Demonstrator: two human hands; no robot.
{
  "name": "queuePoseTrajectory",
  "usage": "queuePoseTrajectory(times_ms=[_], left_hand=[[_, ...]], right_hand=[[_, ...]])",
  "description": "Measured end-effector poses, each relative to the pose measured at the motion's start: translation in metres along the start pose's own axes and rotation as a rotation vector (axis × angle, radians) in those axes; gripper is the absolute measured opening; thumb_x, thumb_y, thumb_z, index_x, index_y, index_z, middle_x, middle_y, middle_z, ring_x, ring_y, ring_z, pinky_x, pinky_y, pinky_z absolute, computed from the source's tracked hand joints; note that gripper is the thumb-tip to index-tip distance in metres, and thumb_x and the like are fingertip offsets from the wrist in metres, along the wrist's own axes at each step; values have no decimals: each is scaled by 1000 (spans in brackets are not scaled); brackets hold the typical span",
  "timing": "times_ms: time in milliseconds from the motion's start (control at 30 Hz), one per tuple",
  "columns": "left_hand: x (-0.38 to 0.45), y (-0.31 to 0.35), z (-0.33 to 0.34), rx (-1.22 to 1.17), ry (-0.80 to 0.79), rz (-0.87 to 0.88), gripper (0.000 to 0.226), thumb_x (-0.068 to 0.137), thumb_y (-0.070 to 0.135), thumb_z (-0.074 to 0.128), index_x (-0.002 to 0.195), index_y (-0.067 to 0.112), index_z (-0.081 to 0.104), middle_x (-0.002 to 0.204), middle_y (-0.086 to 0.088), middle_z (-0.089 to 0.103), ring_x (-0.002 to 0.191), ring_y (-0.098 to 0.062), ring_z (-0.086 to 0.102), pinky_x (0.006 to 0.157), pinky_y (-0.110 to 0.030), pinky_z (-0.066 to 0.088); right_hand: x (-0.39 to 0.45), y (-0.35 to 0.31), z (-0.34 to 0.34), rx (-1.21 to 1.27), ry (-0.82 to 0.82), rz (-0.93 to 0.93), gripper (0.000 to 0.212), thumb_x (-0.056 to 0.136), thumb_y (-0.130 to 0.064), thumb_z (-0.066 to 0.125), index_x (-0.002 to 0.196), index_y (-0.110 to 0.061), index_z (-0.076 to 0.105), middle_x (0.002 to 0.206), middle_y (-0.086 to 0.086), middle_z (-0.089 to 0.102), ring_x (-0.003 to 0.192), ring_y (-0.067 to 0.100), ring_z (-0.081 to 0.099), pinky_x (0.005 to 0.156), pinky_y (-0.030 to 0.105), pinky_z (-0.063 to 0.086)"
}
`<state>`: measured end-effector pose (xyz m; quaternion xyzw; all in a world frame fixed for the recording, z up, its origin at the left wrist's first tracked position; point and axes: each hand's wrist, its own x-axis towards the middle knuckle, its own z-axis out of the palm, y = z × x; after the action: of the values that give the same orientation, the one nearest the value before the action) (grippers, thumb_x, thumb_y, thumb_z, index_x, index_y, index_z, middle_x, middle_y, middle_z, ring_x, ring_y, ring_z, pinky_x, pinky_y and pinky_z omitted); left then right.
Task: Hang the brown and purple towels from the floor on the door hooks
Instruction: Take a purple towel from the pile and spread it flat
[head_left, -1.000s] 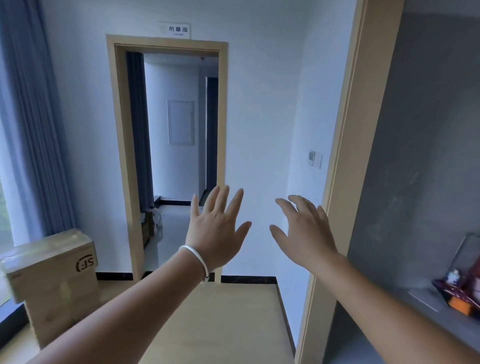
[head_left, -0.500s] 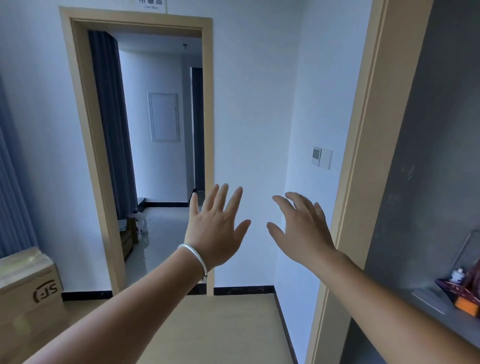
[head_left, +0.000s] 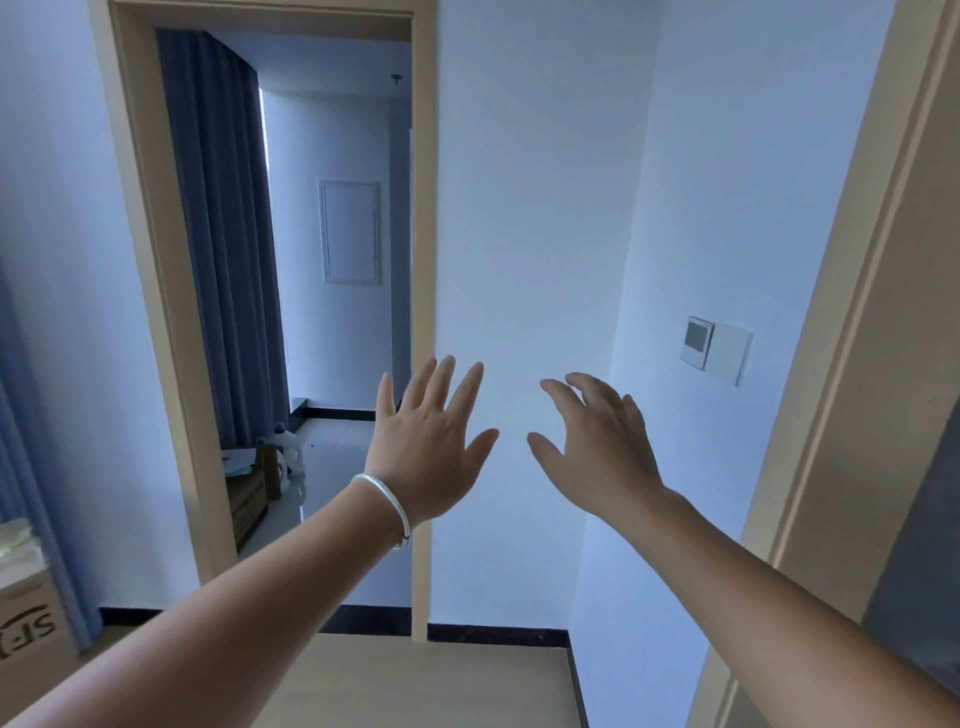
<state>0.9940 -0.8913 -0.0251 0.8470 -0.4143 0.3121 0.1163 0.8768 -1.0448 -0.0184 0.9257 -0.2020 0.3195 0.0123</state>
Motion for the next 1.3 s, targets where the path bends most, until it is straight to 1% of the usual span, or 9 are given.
queuePoseTrajectory(times_ms=[133, 333, 567, 733, 867, 1033, 1200, 1300], left_hand=[[37, -12, 38, 6, -15, -6, 69, 94, 61, 17, 151, 29, -5, 160, -3, 8, 148, -22, 2, 117, -55, 4], [96, -50, 102, -1, -20, -17, 69, 94, 61, 18, 151, 29, -4, 161, -3, 7, 148, -22, 2, 117, -55, 4], [176, -125, 174, -5, 4, -48, 68, 95, 59, 21, 151, 28, -2, 160, -3, 9, 148, -21, 3, 116, -55, 5], [227, -186, 212, 21, -10, -84, 68, 96, 58, 20, 151, 29, -5, 161, -2, 5, 148, -20, 1, 117, -55, 5], [249, -240, 240, 62, -22, -138, 68, 96, 58, 18, 152, 28, -5, 161, -2, 5, 148, -20, 0, 117, -54, 4], [256, -307, 267, 121, -47, -235, 67, 95, 59, 18, 151, 29, -4, 161, -2, 6, 148, -21, 1, 117, -55, 6], [251, -383, 288, 196, -58, -383, 68, 94, 58, 21, 151, 29, -1, 160, -2, 8, 147, -21, 1, 117, -55, 6], [247, -431, 297, 280, -99, -490, 68, 96, 58, 23, 152, 29, -3, 160, -1, 5, 148, -21, -1, 117, -55, 4]], right_hand=[[41, 14, 34, 7, -28, -9, 58, 92, -48, 49, 144, -28, 33, 151, 1, 29, 142, 18, 22, 115, 49, 18], [114, 24, 96, -9, -54, -13, 59, 92, -49, 48, 145, -29, 31, 152, 0, 27, 142, 18, 22, 115, 48, 19], [217, 9, 177, 0, -70, -35, 58, 92, -48, 47, 144, -28, 32, 152, 0, 27, 141, 18, 22, 115, 47, 19], [291, -13, 228, 14, -69, -67, 58, 92, -47, 48, 144, -28, 32, 151, 0, 28, 141, 18, 23, 115, 47, 20], [340, -41, 274, 55, -84, -118, 57, 92, -46, 49, 143, -26, 34, 150, 0, 29, 140, 19, 24, 114, 47, 21], [393, -89, 330, 152, -103, -219, 56, 90, -43, 51, 141, -27, 35, 148, -2, 32, 139, 17, 25, 114, 47, 21], [443, -153, 397, 242, -124, -381, 58, 91, -47, 50, 142, -27, 35, 148, 0, 34, 139, 18, 27, 113, 42, 22], [476, -199, 438, 321, -133, -475, 56, 90, -47, 52, 141, -27, 38, 146, 1, 36, 137, 19, 29, 112, 42, 21]])
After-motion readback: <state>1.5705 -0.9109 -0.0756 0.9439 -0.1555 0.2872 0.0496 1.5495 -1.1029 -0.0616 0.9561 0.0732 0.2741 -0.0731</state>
